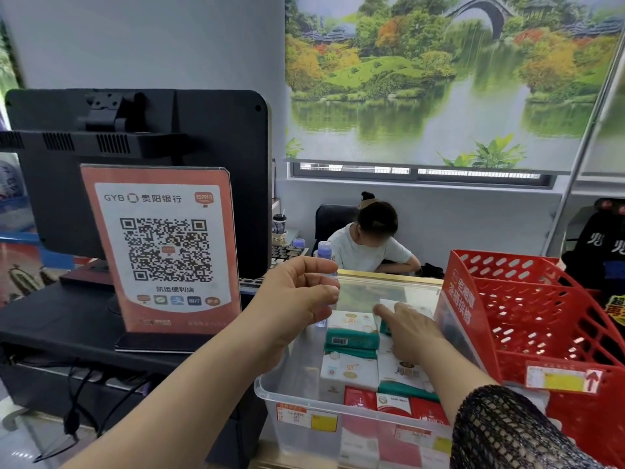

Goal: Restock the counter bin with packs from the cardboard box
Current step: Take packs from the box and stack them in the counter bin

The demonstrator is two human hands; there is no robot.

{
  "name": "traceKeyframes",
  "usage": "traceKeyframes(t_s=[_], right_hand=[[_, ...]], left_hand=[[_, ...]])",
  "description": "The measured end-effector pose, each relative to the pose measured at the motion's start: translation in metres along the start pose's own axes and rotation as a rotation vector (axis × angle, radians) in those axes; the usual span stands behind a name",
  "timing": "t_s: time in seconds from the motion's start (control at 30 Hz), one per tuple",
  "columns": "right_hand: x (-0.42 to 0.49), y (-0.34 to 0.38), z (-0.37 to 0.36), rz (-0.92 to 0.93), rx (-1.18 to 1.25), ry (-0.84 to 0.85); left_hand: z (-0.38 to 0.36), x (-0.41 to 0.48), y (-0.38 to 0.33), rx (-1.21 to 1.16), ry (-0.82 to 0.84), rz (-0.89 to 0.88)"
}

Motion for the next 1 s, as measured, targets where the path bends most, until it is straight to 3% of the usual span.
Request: traceKeyframes(t_s=[0.23, 0.6, 1.0], right_hand=[[0.001, 0.008, -0.004, -0.028, -0.031, 0.146], [-0.001, 0.007, -0.004, -0.083, 0.025, 0.192], [0.02, 0.044, -0.016, -0.103, 0.297, 0.38]], left_hand=[[-0.001, 0.003, 0.001, 0.006, -0.002, 0.012], [0.003, -0.003, -0.001, 0.001, 0.012, -0.001], [0.006, -0.001, 0.001, 0.024, 0.005, -0.023]])
Point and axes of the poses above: each hand's wrist, its own x-axis towards the middle knuckle, its own z-axis out of the back of the hand, y = z × x, the point moved 2 cm from there along x, towards the middle knuckle, and after that the axes turned 15 degrees about x, right-handed, at the moved point
